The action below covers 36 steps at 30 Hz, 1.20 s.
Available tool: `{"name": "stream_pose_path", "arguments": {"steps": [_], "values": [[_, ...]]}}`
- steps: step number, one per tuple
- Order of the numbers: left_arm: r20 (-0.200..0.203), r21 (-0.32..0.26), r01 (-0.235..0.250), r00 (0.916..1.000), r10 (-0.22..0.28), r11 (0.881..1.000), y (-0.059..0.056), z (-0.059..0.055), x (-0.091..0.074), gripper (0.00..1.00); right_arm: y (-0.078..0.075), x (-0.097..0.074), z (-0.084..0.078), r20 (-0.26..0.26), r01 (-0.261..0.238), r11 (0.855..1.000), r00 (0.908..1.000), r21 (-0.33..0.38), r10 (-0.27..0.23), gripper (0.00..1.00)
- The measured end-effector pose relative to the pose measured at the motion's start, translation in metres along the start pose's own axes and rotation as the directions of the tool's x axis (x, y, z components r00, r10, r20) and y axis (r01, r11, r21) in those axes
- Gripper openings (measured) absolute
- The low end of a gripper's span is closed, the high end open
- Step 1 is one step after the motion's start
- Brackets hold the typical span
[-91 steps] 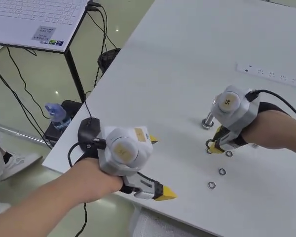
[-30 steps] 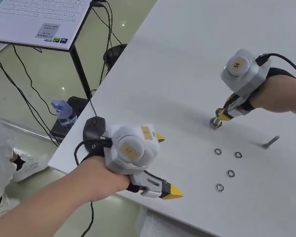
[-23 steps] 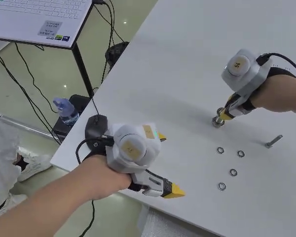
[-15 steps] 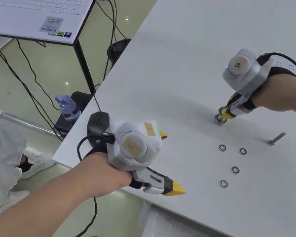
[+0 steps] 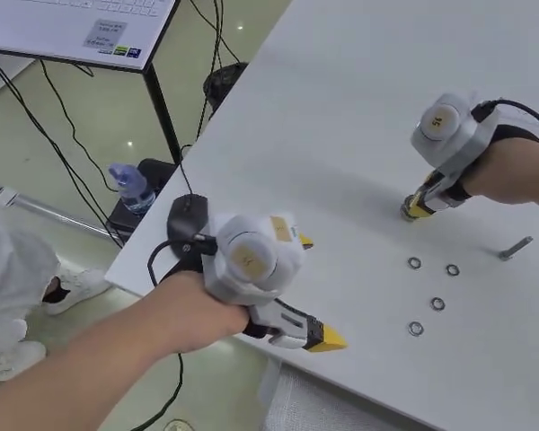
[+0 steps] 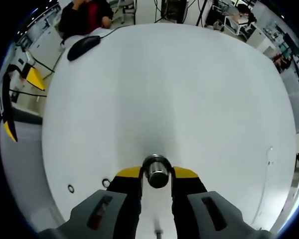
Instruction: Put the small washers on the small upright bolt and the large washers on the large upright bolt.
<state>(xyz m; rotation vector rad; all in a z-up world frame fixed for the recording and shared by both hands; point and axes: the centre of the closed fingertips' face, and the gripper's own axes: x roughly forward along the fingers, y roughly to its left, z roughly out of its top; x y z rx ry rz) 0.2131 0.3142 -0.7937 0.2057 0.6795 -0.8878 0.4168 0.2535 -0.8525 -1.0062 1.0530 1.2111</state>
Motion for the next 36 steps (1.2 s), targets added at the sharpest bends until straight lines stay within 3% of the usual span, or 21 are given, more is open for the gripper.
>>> {"name": "stream_pose_path", "arguments": {"steps": [14,31,36], "values": [[0.001,0.02,-0.011,0.9999,0.011,1.0,0.0016,0.0027,0.0018,0.82,0.0088,0.0028,-0.0064,-0.005,0.0,1.0,1.0,-0.006,0.0,0.22],[-0.008,0.045,-0.008,0.9999,0.009,0.999,0.0042,0.0048,0.0067,0.86,0.0058,0.0055,-0.0068,0.002,-0.003,1.0,1.0,-0.026,0.003,0.24],[-0.011,0.046,-0.005,0.9999,0.005,0.999,0.0043,0.0039,0.0085,0.88,0.0064,-0.0013,-0.0026,0.032,-0.005,1.0,0.9995,-0.028,0.006,0.31]]}}
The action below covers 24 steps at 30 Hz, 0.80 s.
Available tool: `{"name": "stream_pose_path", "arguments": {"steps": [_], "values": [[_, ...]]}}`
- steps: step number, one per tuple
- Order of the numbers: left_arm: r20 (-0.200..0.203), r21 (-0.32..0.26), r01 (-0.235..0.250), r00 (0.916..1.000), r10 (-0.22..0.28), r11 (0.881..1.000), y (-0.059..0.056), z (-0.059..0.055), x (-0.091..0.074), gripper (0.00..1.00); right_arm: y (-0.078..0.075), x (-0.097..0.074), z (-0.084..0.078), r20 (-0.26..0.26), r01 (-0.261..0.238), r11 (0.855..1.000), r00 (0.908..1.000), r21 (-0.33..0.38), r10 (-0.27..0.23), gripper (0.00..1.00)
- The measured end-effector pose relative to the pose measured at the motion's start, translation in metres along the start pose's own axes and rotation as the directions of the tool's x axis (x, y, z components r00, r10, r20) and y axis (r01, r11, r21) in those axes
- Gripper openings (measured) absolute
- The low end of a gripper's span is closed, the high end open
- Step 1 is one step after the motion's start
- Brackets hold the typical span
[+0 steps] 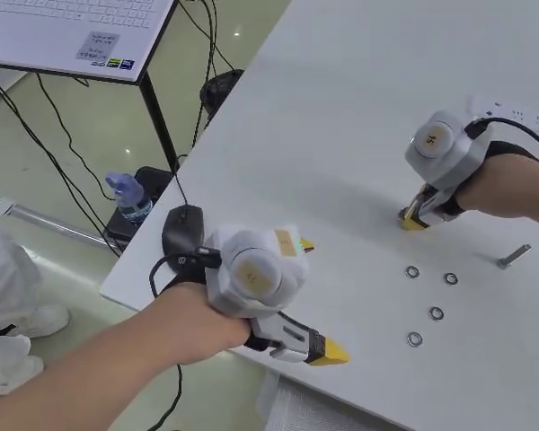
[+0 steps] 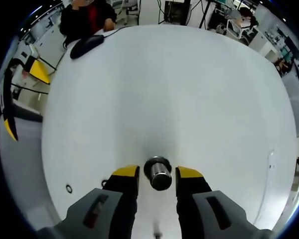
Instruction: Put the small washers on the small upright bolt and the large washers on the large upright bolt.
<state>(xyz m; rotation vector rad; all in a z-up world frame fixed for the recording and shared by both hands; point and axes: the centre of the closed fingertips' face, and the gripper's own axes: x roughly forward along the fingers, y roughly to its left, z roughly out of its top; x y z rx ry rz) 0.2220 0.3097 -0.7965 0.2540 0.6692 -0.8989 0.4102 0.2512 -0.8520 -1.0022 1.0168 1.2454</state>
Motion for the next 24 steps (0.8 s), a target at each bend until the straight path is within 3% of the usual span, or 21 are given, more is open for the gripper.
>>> {"name": "stream_pose_path", "arguments": {"steps": [7,13,19,24], "values": [[-0.012,0.01,0.013,0.9998,-0.013,1.0,-0.004,-0.001,0.001,0.88,-0.003,-0.03,0.007,0.063,0.022,1.0,0.9978,0.016,-0.023,0.35],[-0.009,0.015,0.013,0.9999,-0.013,1.0,-0.004,0.003,-0.002,0.89,-0.002,-0.045,0.007,0.114,0.05,0.999,0.9922,-0.002,-0.05,0.35],[0.001,0.012,0.004,1.0,-0.004,1.0,-0.005,0.01,-0.005,0.89,0.015,-0.068,-0.003,0.148,0.062,0.998,0.9873,-0.016,-0.059,0.36],[0.009,0.001,-0.006,0.9999,0.006,1.0,-0.005,0.012,-0.007,0.89,0.027,-0.078,-0.015,0.158,0.063,0.998,0.9857,-0.012,-0.06,0.36]]}}
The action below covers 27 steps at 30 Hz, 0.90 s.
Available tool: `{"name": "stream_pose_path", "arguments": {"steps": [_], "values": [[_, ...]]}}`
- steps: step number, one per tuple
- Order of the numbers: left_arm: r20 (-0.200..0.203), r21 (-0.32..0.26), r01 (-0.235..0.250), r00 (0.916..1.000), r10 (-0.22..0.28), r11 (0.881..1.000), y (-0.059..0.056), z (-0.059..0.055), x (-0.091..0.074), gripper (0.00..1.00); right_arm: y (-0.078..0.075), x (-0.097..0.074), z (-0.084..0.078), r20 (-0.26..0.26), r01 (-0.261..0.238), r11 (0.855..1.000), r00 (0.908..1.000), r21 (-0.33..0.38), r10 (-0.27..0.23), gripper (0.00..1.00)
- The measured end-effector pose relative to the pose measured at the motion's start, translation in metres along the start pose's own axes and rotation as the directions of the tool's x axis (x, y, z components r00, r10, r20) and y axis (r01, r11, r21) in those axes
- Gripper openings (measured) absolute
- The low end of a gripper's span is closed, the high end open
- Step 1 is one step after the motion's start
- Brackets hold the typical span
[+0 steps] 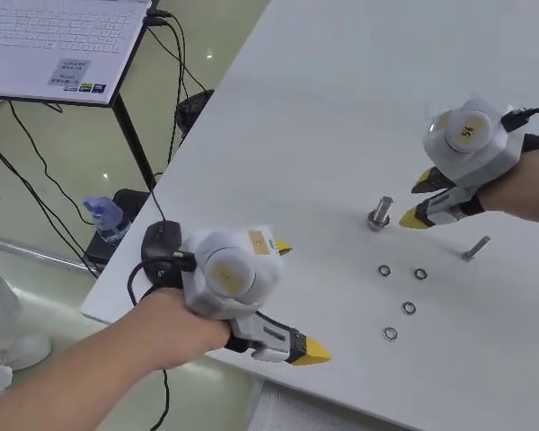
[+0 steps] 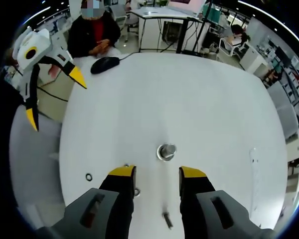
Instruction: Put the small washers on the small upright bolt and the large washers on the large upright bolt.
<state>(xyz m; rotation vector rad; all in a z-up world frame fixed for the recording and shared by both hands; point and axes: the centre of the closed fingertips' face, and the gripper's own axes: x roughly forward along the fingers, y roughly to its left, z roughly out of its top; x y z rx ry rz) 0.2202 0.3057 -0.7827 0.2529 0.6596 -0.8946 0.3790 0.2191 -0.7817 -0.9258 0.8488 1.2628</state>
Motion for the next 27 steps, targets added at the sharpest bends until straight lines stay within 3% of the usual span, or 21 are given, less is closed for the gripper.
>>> {"name": "stream_pose_path", "arguments": {"steps": [16,27], "values": [[0.01,0.0,-0.007,0.9999,0.007,1.0,0.002,0.008,0.004,0.88,0.03,0.001,-0.038,0.011,-0.018,0.997,0.9998,0.077,0.017,0.35],[0.007,0.009,-0.003,1.0,0.003,1.0,0.001,0.008,0.006,0.87,0.039,0.028,-0.067,-0.041,-0.019,0.993,0.9989,0.117,0.024,0.33]]}}
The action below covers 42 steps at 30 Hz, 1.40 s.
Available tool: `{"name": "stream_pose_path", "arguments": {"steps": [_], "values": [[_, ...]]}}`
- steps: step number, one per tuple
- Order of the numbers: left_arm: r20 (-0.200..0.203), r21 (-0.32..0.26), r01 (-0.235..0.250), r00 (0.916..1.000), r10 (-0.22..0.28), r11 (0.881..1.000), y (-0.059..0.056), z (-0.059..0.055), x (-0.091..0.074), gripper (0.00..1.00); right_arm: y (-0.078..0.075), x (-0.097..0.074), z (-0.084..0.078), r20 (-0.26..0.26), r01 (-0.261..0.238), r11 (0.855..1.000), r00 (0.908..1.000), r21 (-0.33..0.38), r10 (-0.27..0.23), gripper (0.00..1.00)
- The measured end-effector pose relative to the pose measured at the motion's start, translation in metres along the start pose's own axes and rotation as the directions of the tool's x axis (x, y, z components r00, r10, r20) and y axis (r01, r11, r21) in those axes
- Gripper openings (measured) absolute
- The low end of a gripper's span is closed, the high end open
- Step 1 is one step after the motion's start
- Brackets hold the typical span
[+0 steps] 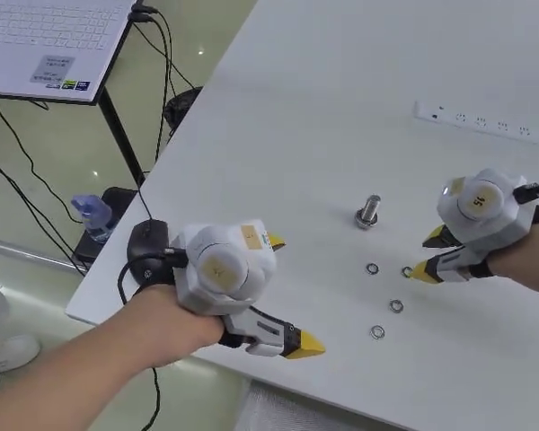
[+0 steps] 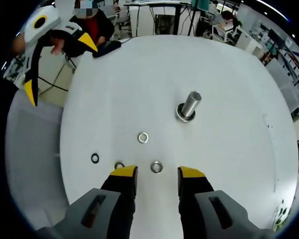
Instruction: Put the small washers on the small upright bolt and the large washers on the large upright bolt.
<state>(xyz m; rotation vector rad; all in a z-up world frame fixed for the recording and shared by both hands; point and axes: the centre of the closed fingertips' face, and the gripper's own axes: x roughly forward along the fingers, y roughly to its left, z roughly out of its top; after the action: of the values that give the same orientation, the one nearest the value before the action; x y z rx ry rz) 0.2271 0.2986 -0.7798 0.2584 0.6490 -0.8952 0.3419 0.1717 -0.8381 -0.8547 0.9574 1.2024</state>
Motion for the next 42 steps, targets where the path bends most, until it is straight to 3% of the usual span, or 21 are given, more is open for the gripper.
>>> {"name": "stream_pose_path", "arguments": {"steps": [9,12,31,42], "values": [[-0.005,0.0,0.001,1.0,-0.001,1.0,0.003,-0.001,0.001,0.85,-0.002,0.018,-0.006,-0.02,-0.005,1.0,0.9998,0.007,0.005,0.31],[0.01,-0.006,-0.004,0.9999,0.004,1.0,0.005,0.002,0.0,0.86,-0.004,0.024,-0.009,-0.035,-0.004,1.0,0.9994,0.001,0.004,0.31],[0.018,-0.012,0.004,0.9998,-0.003,1.0,0.002,0.003,0.001,0.85,-0.001,0.029,-0.013,-0.072,-0.018,1.0,0.9972,0.023,0.019,0.25],[0.026,-0.023,0.004,0.9997,-0.004,1.0,0.0,0.002,0.0,0.83,0.0,0.031,-0.014,-0.145,-0.016,1.0,0.9893,0.011,0.018,0.16]]}}
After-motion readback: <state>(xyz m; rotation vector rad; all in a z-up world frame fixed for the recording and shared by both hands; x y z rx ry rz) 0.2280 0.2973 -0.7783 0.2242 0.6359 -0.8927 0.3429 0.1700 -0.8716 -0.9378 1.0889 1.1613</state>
